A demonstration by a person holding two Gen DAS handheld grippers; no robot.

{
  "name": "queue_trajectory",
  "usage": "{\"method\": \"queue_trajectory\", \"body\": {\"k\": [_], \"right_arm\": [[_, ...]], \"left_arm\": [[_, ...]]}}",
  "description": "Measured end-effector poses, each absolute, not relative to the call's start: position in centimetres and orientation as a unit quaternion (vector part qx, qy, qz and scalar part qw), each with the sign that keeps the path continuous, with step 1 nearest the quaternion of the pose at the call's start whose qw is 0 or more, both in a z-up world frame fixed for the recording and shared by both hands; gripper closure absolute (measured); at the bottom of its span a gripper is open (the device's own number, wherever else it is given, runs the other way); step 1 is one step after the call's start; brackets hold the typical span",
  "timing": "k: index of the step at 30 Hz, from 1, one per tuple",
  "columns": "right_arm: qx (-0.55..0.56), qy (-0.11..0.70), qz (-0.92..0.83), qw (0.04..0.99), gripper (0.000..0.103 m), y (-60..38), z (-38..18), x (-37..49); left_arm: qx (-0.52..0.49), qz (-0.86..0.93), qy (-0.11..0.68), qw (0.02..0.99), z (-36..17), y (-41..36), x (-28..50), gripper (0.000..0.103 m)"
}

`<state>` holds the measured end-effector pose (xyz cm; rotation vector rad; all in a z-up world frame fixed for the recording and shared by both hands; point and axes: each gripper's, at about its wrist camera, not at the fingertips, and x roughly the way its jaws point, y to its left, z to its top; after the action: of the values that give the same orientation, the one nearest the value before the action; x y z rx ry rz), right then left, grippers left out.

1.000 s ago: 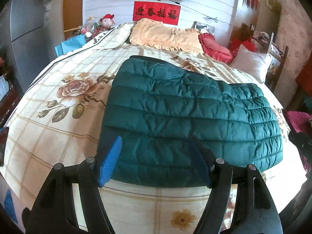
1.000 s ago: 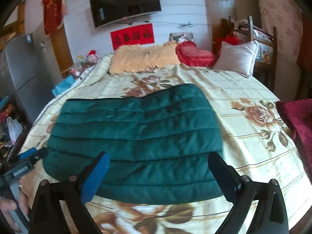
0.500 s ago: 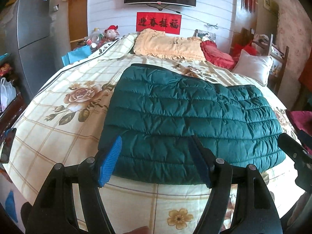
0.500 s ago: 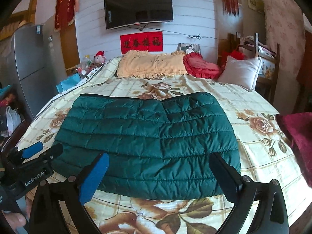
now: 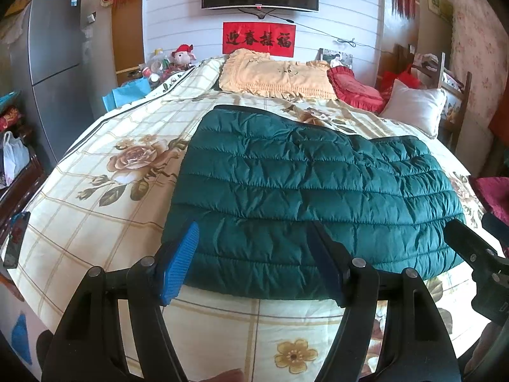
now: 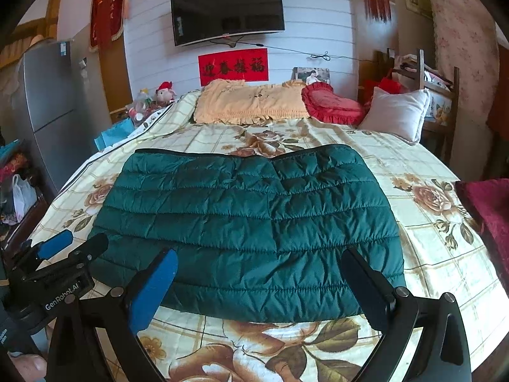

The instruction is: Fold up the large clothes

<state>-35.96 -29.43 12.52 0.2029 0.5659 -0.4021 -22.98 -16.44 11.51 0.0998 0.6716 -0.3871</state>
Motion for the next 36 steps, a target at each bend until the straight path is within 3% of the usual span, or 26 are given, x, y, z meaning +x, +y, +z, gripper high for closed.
{"method": "queue_trajectory", "body": {"k": [36], "right_arm": [[0.104, 0.289, -0.191, 0.932, 0.001, -29.54, 11.76, -35.97]], "left_arm": [[0.051, -0.195, 0.328, 0.923, 11.2, -16.95, -23.39, 0.032]]}}
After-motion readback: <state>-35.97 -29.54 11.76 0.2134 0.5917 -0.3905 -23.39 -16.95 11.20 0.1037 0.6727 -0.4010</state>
